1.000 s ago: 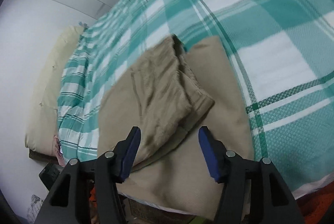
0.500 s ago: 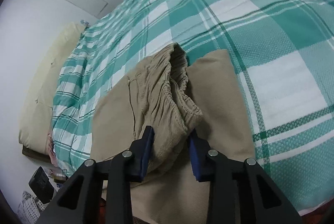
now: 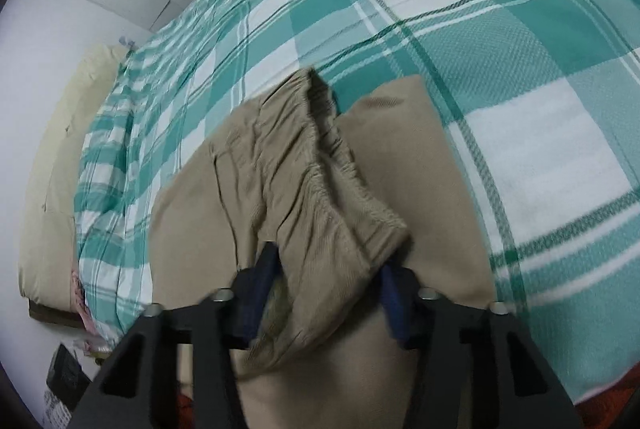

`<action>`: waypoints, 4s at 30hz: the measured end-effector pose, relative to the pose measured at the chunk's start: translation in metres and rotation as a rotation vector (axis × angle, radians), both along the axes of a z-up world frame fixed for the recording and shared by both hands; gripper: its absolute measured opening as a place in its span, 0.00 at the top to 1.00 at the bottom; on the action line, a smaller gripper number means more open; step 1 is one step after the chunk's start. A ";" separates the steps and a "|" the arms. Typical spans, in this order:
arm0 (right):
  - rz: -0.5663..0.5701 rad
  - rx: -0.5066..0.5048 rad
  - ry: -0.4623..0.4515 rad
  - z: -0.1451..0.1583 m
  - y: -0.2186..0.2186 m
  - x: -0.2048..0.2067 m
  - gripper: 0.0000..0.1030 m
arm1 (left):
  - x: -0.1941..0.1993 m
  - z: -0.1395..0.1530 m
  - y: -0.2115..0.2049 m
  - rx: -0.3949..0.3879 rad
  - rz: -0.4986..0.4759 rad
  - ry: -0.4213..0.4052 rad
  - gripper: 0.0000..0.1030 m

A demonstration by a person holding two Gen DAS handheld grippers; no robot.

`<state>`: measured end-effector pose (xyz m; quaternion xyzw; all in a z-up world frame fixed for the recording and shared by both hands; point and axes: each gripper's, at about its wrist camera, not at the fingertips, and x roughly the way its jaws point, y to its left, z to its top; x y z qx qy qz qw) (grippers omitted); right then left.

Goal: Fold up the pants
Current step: 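Grasp the waistband with the right gripper and fold it over the pants, then open the right gripper and lay the waistband flat on the pants, then press the right tool on the folded pants to smooth them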

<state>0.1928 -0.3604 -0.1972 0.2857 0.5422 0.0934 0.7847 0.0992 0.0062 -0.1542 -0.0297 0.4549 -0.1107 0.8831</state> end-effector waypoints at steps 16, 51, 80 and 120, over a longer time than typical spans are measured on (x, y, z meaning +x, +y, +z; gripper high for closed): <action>-0.022 -0.035 -0.193 0.051 -0.029 -0.066 0.77 | 0.003 0.005 0.017 -0.074 0.038 0.008 0.33; 0.280 -0.442 -0.350 0.033 0.033 -0.080 0.46 | 0.124 0.003 0.081 0.186 0.054 -0.028 0.13; 0.219 -0.658 -0.148 0.032 0.076 -0.050 0.28 | 0.221 -0.087 0.143 0.103 0.062 0.057 0.00; 0.172 -0.628 -0.285 0.025 0.069 -0.059 0.22 | 0.221 -0.087 0.143 0.104 0.063 0.056 0.00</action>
